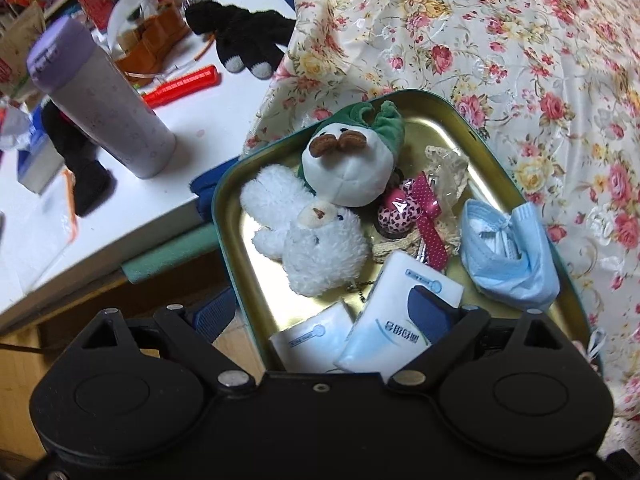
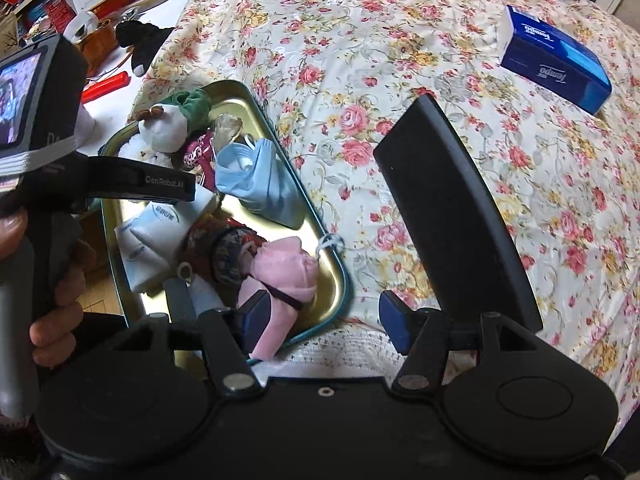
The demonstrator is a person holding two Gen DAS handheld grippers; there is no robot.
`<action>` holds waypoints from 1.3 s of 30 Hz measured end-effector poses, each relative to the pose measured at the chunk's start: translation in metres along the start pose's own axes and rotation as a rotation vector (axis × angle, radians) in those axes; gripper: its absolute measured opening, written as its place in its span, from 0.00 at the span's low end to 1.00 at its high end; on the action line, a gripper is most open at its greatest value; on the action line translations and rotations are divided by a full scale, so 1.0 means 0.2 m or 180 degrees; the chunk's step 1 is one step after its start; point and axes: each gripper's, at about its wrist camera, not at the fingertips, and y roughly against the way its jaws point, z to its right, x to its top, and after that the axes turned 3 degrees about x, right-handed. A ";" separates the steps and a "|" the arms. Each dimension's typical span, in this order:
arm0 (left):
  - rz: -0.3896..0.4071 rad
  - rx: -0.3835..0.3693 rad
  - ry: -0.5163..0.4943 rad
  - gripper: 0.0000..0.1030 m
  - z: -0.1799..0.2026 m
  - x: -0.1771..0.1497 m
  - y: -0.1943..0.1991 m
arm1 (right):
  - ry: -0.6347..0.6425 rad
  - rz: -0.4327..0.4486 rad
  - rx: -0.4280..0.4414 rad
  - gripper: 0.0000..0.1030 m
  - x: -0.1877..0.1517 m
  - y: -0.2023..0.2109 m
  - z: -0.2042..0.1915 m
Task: Organize soft objects
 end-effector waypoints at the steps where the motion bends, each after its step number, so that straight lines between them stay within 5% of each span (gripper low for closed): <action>1: 0.0017 0.0033 -0.0026 0.88 0.01 -0.01 0.01 | 0.0006 -0.0008 0.0018 0.57 -0.01 0.00 0.00; 22: 0.0132 -0.0119 -0.0031 0.90 0.13 -0.34 0.47 | -0.0274 0.0051 0.0142 0.61 -0.26 0.19 0.23; 39: 0.0136 -0.0101 -0.0027 0.90 0.23 -0.60 0.65 | -0.0319 0.0247 0.0085 0.69 -0.45 0.31 0.37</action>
